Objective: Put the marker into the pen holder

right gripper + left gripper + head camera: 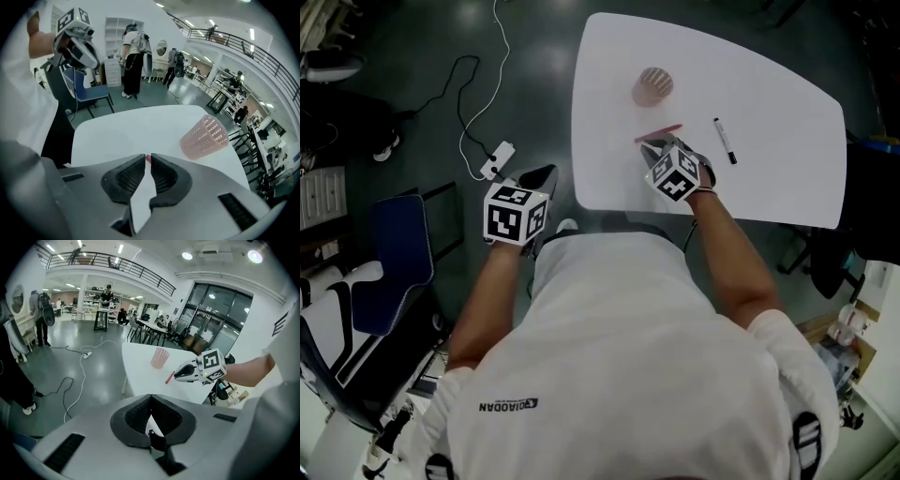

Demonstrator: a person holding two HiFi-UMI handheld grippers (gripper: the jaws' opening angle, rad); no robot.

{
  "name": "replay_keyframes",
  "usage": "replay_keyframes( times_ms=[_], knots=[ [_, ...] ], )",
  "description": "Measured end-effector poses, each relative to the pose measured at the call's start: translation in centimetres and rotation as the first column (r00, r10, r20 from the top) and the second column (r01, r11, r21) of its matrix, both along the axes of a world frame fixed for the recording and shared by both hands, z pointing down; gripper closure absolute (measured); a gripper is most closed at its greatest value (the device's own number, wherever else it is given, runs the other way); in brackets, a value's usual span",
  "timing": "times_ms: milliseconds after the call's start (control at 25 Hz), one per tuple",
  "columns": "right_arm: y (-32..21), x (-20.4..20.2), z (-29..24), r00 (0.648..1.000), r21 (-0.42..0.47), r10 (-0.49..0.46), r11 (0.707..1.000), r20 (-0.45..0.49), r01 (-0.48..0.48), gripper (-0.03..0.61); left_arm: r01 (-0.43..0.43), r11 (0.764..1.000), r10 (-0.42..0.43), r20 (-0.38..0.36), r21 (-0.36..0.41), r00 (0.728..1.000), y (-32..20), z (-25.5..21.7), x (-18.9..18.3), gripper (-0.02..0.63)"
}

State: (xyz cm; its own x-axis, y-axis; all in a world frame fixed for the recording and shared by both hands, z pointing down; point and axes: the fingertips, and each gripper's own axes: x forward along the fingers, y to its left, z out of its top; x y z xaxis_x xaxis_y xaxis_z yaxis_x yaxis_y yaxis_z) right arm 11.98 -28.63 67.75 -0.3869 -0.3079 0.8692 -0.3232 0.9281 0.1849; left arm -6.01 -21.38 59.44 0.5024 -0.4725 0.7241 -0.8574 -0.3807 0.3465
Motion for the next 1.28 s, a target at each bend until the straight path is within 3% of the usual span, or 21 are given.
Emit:
replay_keyframes(
  times_ms=[200, 400, 720, 840, 1000, 1280],
  knots=[
    [-0.9, -0.3, 3.0, 0.979, -0.030, -0.179, 0.984, -0.096, 0.177, 0.488, 0.053, 0.999, -0.053, 0.008, -0.012, 0.999, -0.7, 0.2, 0.6, 0.588],
    [-1.2, -0.1, 5.3, 0.924, -0.073, -0.337, 0.941, -0.178, 0.329, 0.469, 0.104, 0.994, -0.104, 0.008, -0.021, 0.995, -1.2, 0.3, 1.8, 0.588],
    [-1.2, -0.1, 5.9, 0.880, -0.125, -0.442, 0.897, -0.177, 0.425, 0.480, 0.159, 0.986, -0.158, 0.013, -0.045, 0.987, -1.0, 0.8, 2.5, 0.588],
    [-1.2, -0.4, 5.4, 0.884, -0.100, -0.435, 0.900, -0.172, 0.424, 0.496, 0.159, 0.986, -0.159, 0.010, -0.040, 0.987, -1.0, 0.6, 2.7, 0.588],
    [-1.4, -1.5, 2.7, 0.922, -0.037, -0.374, 0.928, -0.098, 0.372, 0.514, 0.125, 0.992, -0.124, 0.003, -0.027, 0.992, -1.3, 0.1, 2.9, 0.588],
    [-1.5, -1.5, -3.9, 0.981, 0.058, -0.180, 0.983, 0.072, 0.176, 0.514, 0.030, 0.999, -0.030, 0.004, 0.032, 1.000, -1.9, -1.9, 3.8, 0.588]
  ],
)
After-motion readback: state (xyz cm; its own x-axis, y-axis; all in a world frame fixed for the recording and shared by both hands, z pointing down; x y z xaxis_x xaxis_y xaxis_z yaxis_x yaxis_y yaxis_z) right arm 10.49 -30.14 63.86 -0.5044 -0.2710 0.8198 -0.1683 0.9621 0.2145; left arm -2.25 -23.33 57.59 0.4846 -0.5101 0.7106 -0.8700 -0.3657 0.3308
